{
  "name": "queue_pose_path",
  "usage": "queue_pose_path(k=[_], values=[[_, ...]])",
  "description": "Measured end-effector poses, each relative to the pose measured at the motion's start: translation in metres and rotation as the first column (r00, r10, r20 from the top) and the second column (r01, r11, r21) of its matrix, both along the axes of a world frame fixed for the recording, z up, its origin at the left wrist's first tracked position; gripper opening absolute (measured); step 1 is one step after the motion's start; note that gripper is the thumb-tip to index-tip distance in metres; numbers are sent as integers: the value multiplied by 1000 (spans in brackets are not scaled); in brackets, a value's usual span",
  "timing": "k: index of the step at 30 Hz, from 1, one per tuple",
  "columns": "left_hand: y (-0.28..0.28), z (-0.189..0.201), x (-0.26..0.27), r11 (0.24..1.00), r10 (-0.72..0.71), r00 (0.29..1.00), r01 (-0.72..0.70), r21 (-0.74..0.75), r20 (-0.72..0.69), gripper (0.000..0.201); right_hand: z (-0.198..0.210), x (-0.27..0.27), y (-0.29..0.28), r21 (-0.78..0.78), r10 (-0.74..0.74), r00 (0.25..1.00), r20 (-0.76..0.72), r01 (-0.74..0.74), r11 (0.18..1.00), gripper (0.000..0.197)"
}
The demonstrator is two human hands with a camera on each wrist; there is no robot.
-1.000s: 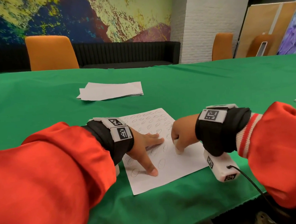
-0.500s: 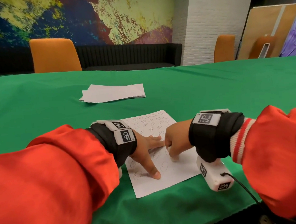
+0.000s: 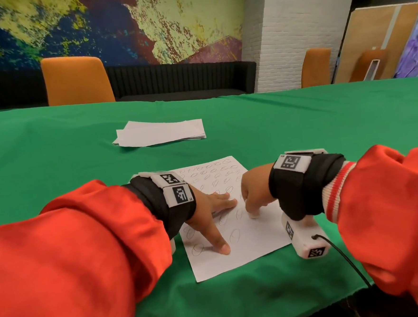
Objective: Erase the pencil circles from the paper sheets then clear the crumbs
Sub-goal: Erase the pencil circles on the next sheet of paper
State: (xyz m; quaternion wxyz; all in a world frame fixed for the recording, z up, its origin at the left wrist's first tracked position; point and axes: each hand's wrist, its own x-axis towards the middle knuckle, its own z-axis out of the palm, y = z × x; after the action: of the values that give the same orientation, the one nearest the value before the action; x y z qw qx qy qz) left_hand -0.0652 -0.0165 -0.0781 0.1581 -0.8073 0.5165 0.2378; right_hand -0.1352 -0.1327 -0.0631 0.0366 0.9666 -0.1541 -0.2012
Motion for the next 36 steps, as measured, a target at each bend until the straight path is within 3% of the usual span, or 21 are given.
queue_pose_path(k=[6,12,16,21,26,29,36], values=[[-1,-1,-1,1000,-6,1000,6,4,8,102,1,-2,-3,1,0,1000,-22,0,1000,16],[-1,-1,1,1000,-4,1000,4,2,4,103,-3,-7,5,2,69,997,-23,-69,998,26],[-1,0,-1,1000,-6,1000,6,6,1,103,1,-8,-1,1,11,1000,4,-11,1000,28],[0,-1,0,1000,-8,1000,8,-7,-1,103,-1,-9,12,20,74,997,-10,-74,997,15],[0,-1,-1,1000,-8,1000,8,-4,2,103,3,-7,5,-33,15,999,32,-14,999,29],[0,0,0,1000,-14,1000,14,-14,-26,102,-2,-7,18,-49,89,996,25,-88,995,17],[0,0,-2,1000,-11,1000,11,10,20,102,1,-6,7,-37,12,1000,16,-12,999,22]])
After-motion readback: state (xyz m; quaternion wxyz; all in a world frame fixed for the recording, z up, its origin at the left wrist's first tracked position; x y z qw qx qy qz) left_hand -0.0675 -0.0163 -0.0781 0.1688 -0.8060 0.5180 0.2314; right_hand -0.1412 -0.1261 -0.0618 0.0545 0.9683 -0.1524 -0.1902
